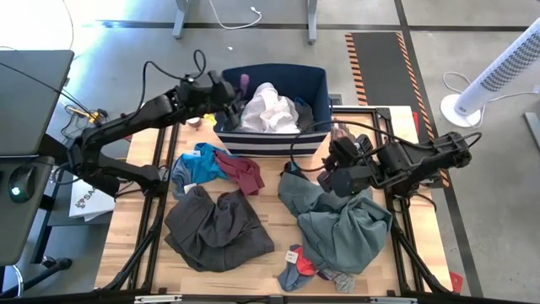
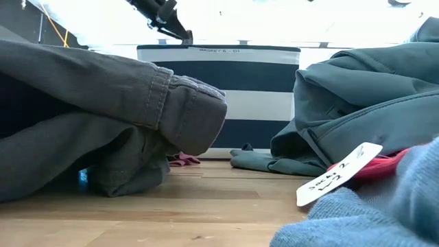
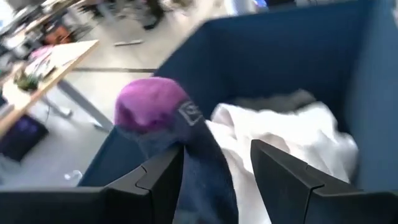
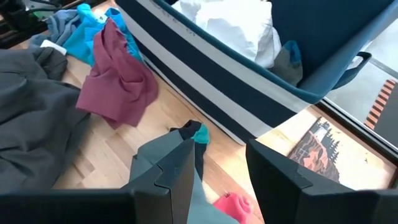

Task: Sort clothes
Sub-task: Put the black sock into the blue laundry bin

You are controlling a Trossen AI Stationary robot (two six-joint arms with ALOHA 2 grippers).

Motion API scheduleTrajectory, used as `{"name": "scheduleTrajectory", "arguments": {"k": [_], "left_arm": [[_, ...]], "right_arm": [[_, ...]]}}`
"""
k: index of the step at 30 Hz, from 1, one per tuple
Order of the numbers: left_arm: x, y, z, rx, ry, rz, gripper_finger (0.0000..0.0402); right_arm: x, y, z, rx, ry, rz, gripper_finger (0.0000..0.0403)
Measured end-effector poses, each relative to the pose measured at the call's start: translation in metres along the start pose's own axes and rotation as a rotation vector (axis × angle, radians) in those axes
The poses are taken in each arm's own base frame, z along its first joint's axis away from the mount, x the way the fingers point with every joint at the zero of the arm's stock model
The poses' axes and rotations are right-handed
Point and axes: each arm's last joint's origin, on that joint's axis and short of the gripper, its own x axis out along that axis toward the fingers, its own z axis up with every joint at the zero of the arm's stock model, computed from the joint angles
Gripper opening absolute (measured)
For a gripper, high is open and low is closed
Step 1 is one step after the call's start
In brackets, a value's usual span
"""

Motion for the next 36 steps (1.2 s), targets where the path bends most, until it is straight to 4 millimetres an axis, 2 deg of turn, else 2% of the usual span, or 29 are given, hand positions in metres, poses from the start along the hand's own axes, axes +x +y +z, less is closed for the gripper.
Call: {"name": "scheduleTrajectory", "arguments": {"k": [4,7,10,13,16,18,22,24,28,32,36], "left_arm": [[-0.005,-0.008,0.004,0.209,0.112,-0.056,0.0186],[-0.004,-0.013,0.003,0.312,0.213,-0.030,0.0186],[-0.003,-0.016,0.008,0.199,0.212,0.023,0.0186],[-0.008,-0.022,0.020,-0.021,0.092,-0.098,0.0186],[-0.015,-0.040,0.033,-0.172,-0.022,-0.277,0.0186],[-0.020,-0.056,0.041,-0.207,-0.074,-0.377,0.0186],[-0.029,-0.095,0.049,-0.144,-0.151,-0.540,0.0186],[-0.028,-0.113,0.048,-0.083,-0.129,-0.563,0.0186],[-0.005,-0.145,0.040,-0.078,-0.022,-0.550,0.0186],[0.034,-0.175,0.022,-0.206,0.159,-0.515,0.0186],[0.073,-0.195,-0.001,-0.304,0.304,-0.447,0.0186]], "right_arm": [[0.002,-0.002,0.002,0.009,0.001,-0.009,0.0142],[0.003,-0.003,0.003,0.015,0.002,-0.014,0.0142],[0.004,-0.004,0.004,0.019,0.002,-0.019,0.0142],[0.004,-0.003,0.004,0.022,0.002,-0.018,0.0142],[0.004,-0.003,0.003,0.037,0.007,-0.013,0.0142],[0.003,-0.002,0.003,0.046,0.007,-0.009,0.0142],[0.002,-0.001,0.002,0.066,0.007,-0.003,0.0142],[0.001,-0.001,0.001,0.068,0.006,-0.002,0.0142],[0.001,-0.001,0.001,0.079,0.010,0.001,0.0142],[0.001,0.000,0.000,0.101,0.032,0.015,0.0142],[0.001,0.001,-0.001,0.116,0.084,0.048,0.0142]]}}
